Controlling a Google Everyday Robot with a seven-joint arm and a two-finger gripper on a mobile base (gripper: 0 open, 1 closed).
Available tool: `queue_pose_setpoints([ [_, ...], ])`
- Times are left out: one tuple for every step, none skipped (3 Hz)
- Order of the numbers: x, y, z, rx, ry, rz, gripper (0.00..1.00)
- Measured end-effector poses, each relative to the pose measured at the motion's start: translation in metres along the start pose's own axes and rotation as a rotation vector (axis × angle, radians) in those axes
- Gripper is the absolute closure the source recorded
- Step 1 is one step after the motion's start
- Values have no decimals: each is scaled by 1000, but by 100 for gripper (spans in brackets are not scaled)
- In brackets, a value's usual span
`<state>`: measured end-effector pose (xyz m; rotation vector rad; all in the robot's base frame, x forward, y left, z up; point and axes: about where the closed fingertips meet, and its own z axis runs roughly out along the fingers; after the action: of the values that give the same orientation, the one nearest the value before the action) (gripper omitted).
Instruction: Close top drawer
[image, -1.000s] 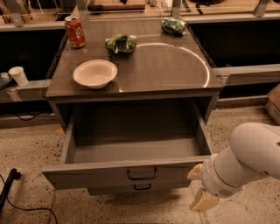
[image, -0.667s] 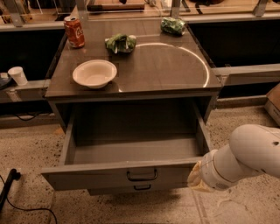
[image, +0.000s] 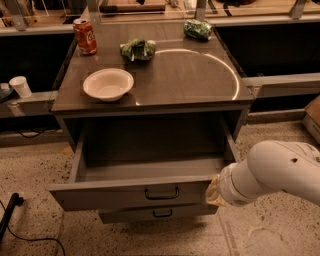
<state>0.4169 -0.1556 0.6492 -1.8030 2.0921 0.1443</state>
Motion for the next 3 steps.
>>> queue_pose_setpoints([
  [-7,-15,6,53,-4,-6,100],
  [-18,-42,14,137,-32,-37,100],
  [-29,-65,22,213,-68,-87,100],
])
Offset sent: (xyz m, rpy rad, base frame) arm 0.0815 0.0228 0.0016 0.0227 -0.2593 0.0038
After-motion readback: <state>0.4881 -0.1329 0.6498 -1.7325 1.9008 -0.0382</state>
